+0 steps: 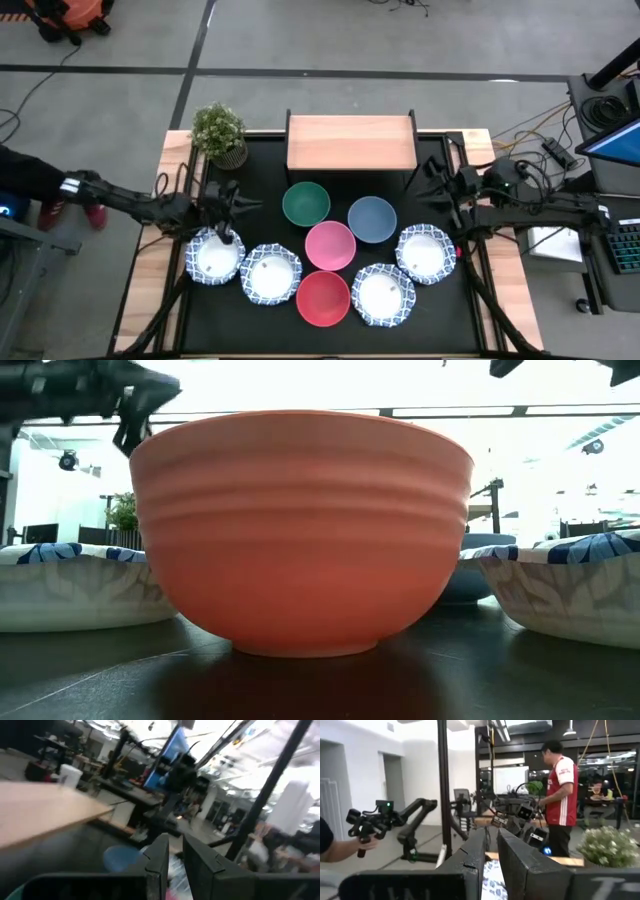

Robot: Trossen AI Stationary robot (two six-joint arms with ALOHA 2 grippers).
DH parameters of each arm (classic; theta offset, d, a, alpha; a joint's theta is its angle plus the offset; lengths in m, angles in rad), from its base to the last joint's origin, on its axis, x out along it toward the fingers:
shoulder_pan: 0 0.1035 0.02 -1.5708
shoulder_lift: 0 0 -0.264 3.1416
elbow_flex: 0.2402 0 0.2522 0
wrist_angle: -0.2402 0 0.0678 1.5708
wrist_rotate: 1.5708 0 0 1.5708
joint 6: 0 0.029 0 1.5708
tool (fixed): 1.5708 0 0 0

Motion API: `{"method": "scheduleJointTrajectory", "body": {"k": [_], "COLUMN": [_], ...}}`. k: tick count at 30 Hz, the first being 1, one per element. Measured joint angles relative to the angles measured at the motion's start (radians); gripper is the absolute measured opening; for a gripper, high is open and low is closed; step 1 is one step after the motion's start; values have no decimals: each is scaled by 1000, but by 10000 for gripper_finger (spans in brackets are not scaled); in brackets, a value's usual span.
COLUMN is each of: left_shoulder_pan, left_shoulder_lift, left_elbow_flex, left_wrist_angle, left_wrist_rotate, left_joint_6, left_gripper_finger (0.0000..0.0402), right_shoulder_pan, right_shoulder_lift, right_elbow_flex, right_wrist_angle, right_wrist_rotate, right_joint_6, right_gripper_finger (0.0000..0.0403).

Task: Place and stack bowls onto a shelf
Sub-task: Put the green plastic bowl on the shelf

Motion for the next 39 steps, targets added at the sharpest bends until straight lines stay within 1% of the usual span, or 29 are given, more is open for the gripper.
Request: {"method": "scheduleJointTrajectory", "body": {"k": [1,2,4,7,10,13,15,17,19,22,23,24,27,28,29,32,35,39], "left_shoulder_pan": [-7,-14,-31,-62,-99,-138,-157,-169,-176,-175,-171,-165,-143,-132,-117,-62,1,82], "left_shoulder_lift": [33,60,119,213,319,427,499,564,626,712,739,767,841,863,882,928,962,989], "left_elbow_flex": [61,121,256,458,627,762,834,892,935,990,1008,1025,1067,1076,1080,1071,1046,1016], "left_wrist_angle": [-36,-105,-317,-697,-980,-1189,-1289,-1345,-1350,-1352,-1362,-1377,-1461,-1496,-1521,-1536,-1521,-1506], "left_wrist_rotate": [32,65,106,115,117,133,134,133,132,128,111,79,-81,-122,-137,-132,-117,29], "left_joint_6": [1,5,6,-24,-61,-100,-137,-159,-145,-70,-35,0,108,147,190,309,396,459], "left_gripper_finger": [39,39,39,39,39,39,39,41,49,70,79,88,118,126,134,145,144,134], "right_shoulder_pan": [10,21,46,83,119,150,167,185,202,218,222,225,225,225,225,225,225,225], "right_shoulder_lift": [0,0,-8,-16,-21,-21,-20,-20,-20,-19,-19,-19,-18,-18,-18,-18,-18,-18], "right_elbow_flex": [10,21,42,50,46,40,37,35,33,33,33,33,33,33,33,33,33,32], "right_wrist_angle": [-1,-5,-12,-16,-17,-19,-41,-78,-115,-143,-149,-154,-169,-174,-178,-193,-224,-231], "right_wrist_rotate": [-3,-5,-11,-12,-12,-12,-11,-8,-4,-4,-4,-4,-4,-4,-4,-3,-3,-3], "right_joint_6": [5,9,2,-31,-42,-31,-8,2,8,5,-1,-2,-6,-10,-17,-43,-66,-67], "right_gripper_finger": [43,43,43,43,43,43,43,43,43,43,43,43,43,43,43,43,43,43]}}
